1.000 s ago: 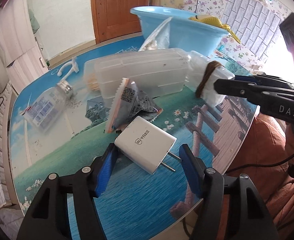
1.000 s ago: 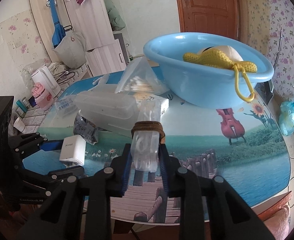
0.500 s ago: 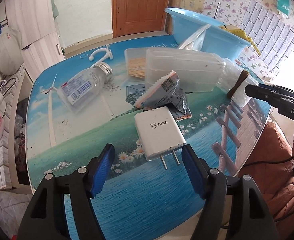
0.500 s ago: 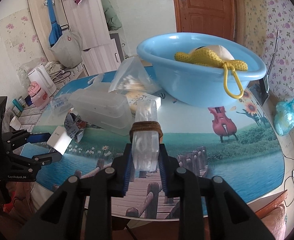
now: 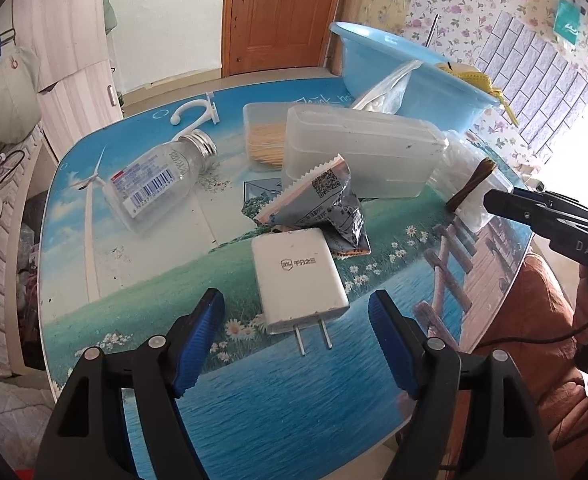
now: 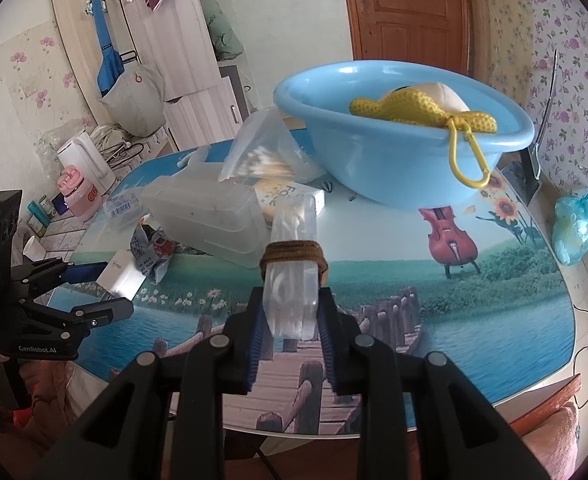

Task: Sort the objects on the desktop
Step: 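Grasp the small clear container with the right tool while the left tool grasps the white charger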

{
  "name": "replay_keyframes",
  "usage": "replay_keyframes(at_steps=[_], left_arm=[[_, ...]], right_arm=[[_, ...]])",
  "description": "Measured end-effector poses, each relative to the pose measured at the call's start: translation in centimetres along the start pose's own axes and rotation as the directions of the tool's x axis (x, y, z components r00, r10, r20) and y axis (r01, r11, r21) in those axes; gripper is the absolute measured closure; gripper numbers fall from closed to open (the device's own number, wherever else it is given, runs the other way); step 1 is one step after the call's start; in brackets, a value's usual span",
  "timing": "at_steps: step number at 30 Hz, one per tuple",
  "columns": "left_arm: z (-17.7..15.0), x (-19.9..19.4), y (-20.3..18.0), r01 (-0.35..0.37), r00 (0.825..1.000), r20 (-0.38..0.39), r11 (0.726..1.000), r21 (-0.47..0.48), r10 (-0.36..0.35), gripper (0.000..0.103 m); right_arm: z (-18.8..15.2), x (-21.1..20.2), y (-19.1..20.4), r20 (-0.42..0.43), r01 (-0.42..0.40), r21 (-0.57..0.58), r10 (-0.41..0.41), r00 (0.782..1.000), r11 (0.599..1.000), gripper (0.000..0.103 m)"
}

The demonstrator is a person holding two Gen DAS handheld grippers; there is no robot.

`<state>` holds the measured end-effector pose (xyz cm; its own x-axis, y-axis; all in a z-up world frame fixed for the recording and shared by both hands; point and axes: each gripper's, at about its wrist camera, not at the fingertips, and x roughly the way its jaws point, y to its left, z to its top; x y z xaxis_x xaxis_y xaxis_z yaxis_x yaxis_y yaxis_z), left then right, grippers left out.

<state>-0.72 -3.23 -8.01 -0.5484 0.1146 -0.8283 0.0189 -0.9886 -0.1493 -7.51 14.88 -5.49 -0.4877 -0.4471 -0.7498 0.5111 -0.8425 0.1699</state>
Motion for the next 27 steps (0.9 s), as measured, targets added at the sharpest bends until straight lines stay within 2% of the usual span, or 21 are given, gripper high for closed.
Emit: replay_keyframes(at_steps=[5, 6, 7, 9, 12, 22, 23, 24, 27], left_arm=[[0.8, 0.5, -0.5, -0.029, 1.0, 0.007, 1.0, 0.011, 0.029, 0.029], [0.8, 0.4, -0.5, -0.032, 0.999, 0.011, 0.999, 0.017, 0.032, 0.04], [0.8, 0.3, -0.7, -0.032, 0.999, 0.014, 0.999, 0.028, 0.031, 0.058], [0.8, 0.1, -1.0, -0.032, 0.999, 0.012, 0.999, 0.044, 0.032, 0.059], [0.5, -0.3, -1.1, -0.021, 1.0, 0.014, 0.999, 0.044, 0.021, 0.06], [0.1, 0.0, -0.8, -0.052, 0.999, 0.017, 0.996, 0.069, 0.051, 0.062], [0.1, 0.0, -0.9, -0.057, 0.998, 0.019, 0.996, 0.071, 0.056, 0.062], [0.2, 0.0, -0.9, -0.056, 0.998, 0.018, 0.996, 0.067, 0.055, 0.062], [0.3, -0.5, -0.8, -0.047, 0.998, 0.033, 0.997, 0.055, 0.045, 0.063]], right_arm=[[0.0, 0.4, 0.0, -0.016, -0.003, 0.004, 0.003, 1.0, 1.0, 0.075], [0.0, 0.5, 0.1, -0.017, -0.002, 0.001, 0.002, 1.0, 1.0, 0.073], [0.0, 0.5, 0.0, -0.016, -0.003, -0.001, 0.003, 1.0, 1.0, 0.071], [0.0, 0.5, 0.0, -0.013, -0.007, 0.001, 0.007, 1.0, 1.0, 0.064], [0.0, 0.7, 0.0, -0.013, -0.006, 0.0, 0.006, 1.0, 1.0, 0.061], [0.3, 2.3, 0.2, -0.042, 0.011, -0.025, -0.012, 0.999, 1.0, 0.059], [0.2, 2.4, 0.1, -0.046, 0.004, -0.026, -0.005, 0.999, 1.0, 0.064], [0.2, 2.4, 0.1, -0.042, -0.003, -0.03, 0.002, 0.999, 1.0, 0.077], [0.2, 1.7, 0.2, -0.018, -0.001, -0.052, 0.0, 1.0, 0.999, 0.079]])
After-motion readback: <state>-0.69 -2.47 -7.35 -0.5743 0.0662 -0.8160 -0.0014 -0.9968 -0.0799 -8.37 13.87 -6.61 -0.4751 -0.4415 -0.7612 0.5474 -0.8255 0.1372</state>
